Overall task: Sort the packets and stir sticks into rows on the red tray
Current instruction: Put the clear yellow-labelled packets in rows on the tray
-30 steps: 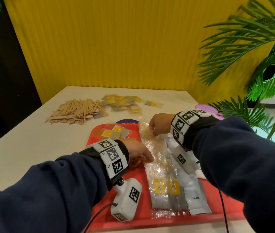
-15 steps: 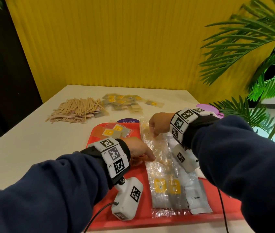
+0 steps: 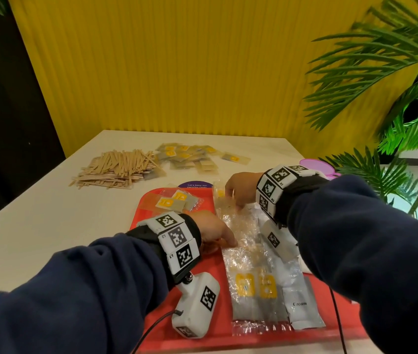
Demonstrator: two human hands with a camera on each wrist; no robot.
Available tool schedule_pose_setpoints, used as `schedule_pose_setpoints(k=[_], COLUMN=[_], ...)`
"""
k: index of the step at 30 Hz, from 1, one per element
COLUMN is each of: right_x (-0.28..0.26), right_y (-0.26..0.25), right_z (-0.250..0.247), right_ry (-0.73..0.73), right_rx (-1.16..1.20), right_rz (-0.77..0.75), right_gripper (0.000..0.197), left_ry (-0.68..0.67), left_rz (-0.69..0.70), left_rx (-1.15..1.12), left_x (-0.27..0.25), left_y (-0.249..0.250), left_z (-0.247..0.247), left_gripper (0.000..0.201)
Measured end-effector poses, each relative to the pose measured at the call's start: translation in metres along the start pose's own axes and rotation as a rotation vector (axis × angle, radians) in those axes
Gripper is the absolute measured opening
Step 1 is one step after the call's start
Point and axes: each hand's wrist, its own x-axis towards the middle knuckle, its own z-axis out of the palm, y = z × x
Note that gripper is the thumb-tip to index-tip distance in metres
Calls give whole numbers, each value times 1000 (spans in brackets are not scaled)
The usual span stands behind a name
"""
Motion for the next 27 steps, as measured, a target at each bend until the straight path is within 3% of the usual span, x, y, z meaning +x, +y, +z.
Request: schedule_pose_setpoints(k=[2, 3, 7, 10, 12, 16, 19, 24, 27], right_x=[4, 6, 9, 6, 0, -28, -64, -121, -128], right_y=[0, 0, 1, 6, 11, 16, 16, 5, -7], right_z=[0, 0, -2, -6, -8, -14, -11, 16, 43], right_ry=[9, 32, 138, 168, 197, 241, 145, -98, -120], right_rx=[-7, 6, 33, 69, 122, 219, 156, 62, -28], right_rz=[-11, -7, 19, 19, 23, 3, -45, -128, -172], right_gripper=[14, 14, 24, 23, 34, 43, 51, 89, 99], left_ry=[-2, 1, 23, 53, 65, 137, 196, 112, 89], left_rz=[0, 7, 26, 34, 57, 110, 97, 68, 78], left_rx=[6, 10, 11, -14, -15, -170, -260, -394, -462], left_x=[0, 1, 1, 1, 2, 6, 5, 3, 2], left_y=[0, -1, 1, 3, 4, 2, 2, 2, 2], left_z=[0, 0, -2, -4, -5, -5, -4, -2, 3], left_gripper=[30, 31, 32, 22, 17, 34, 22, 44, 50])
